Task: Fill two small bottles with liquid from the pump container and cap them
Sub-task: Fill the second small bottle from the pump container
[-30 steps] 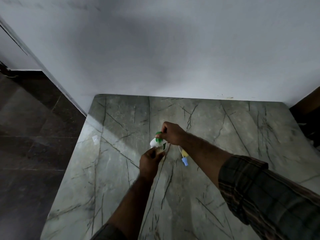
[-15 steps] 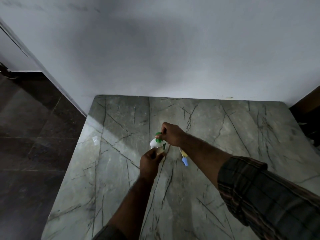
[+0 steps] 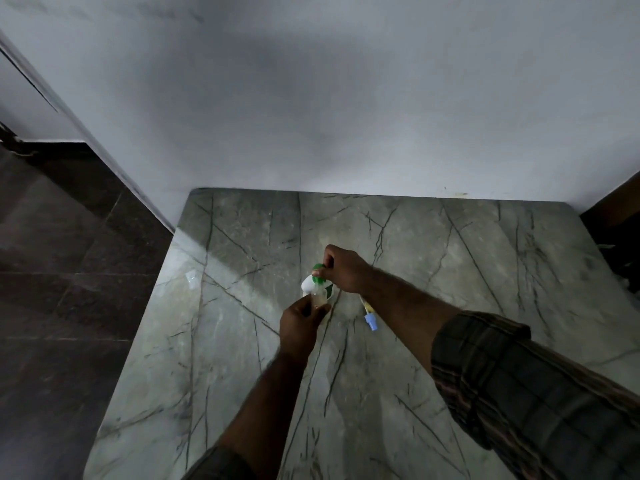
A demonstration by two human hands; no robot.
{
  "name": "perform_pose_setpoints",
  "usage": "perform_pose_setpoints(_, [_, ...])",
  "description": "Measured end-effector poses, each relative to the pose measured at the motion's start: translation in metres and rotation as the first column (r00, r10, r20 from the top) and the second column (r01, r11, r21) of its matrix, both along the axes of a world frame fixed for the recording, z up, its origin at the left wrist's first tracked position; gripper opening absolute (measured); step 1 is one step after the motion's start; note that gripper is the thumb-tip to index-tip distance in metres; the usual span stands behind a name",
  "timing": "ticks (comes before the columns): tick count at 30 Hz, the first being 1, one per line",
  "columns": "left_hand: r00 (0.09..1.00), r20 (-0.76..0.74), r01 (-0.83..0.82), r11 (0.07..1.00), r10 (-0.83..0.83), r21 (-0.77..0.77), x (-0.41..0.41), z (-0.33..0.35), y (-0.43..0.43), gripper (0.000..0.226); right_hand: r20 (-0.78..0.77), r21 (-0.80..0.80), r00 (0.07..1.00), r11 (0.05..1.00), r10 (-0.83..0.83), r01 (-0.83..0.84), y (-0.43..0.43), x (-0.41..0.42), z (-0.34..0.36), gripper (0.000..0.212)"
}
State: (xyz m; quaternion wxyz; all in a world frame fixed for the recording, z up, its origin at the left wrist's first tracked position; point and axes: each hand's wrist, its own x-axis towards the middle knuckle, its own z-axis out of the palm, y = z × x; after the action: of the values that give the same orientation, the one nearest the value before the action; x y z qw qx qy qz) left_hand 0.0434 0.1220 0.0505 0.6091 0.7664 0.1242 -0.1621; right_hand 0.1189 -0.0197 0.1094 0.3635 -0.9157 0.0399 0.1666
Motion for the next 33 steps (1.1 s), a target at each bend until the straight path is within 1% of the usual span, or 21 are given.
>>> perform_pose_setpoints(2, [1.0, -0.005, -0.01, 1.0, 0.01, -0.009, 0.0, -0.002, 0.0, 0.023, 0.003, -0.003, 1.0, 1.0, 0.004, -0.003, 0.001, -0.001, -0.001, 0.025])
perform_pose_setpoints(6, [0.999, 0.034, 0.001, 1.0, -0.001, 0.001, 0.001, 0.0, 0.0, 0.019, 0.015, -0.012, 1.0, 1.0, 0.01, -0.01, 0.0, 0.002, 0.005, 0.027])
perform_pose_setpoints(11, [0.999, 0.032, 0.0, 1.0, 0.0, 0.01, 0.002, 0.0, 0.0, 0.027, 0.019, -0.01, 1.0, 1.0, 0.002, -0.002, 0.0, 0.002, 0.0, 0.028])
perform_pose_setpoints(14, [1.0, 0.015, -0.003, 1.0, 0.003, -0.005, 0.002, -0.006, 0.001, 0.018, 0.014, -0.023, 1.0, 1.0, 0.006, -0.005, 0.0, 0.001, -0.005, 0.028])
perform_pose_setpoints(20, [0.999, 0.033, 0.013, 1.0, -0.012, -0.009, 0.001, 0.002, 0.002, 0.019, 0.006, -0.014, 1.0, 0.999, 0.03, -0.03, -0.003, 0.005, 0.004, 0.03])
perform_pose_setpoints(27, [1.0, 0.004, 0.003, 1.0, -0.003, -0.019, 0.003, -0.004, -0.001, 0.025, 0.015, -0.024, 0.999, 0.999, 0.036, -0.036, -0.003, 0.004, -0.001, 0.028])
perform_pose_setpoints(32, [1.0, 0.023, 0.009, 1.0, -0.009, -0.018, 0.002, -0.003, -0.002, 0.015, 0.019, -0.003, 0.999, 0.999, 0.033, -0.033, -0.004, 0.003, 0.003, 0.029])
perform_pose_setpoints(33, [0.999, 0.032, 0.005, 1.0, -0.005, -0.028, 0.003, -0.002, -0.001, 0.016, 0.015, 0.002, 1.0, 1.0, 0.027, -0.027, -0.003, 0.004, 0.005, 0.029])
